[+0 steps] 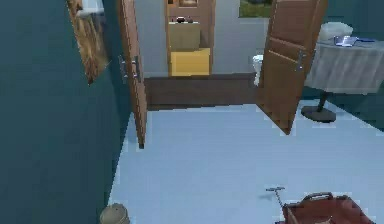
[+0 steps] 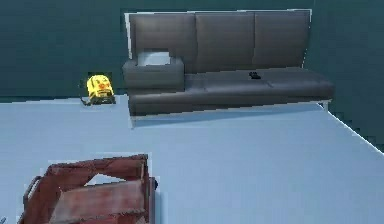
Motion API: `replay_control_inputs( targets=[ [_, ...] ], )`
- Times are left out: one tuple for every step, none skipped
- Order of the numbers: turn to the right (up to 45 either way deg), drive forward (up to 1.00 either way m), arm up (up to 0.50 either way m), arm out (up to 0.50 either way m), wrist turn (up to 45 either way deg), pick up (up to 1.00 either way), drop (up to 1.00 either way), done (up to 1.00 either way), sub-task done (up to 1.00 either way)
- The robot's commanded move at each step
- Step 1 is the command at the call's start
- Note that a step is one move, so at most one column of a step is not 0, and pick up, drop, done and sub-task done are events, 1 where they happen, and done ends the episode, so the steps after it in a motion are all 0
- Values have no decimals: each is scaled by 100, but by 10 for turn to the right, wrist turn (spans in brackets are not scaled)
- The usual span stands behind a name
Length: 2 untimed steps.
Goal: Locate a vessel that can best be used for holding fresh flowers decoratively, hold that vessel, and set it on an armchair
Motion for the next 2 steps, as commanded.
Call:
replay_control_inputs(
  targets=[
    [0,100,0,0,0,0,0,0,0],
    [0,100,0,0,0,0,0,0,0]
  ],
)
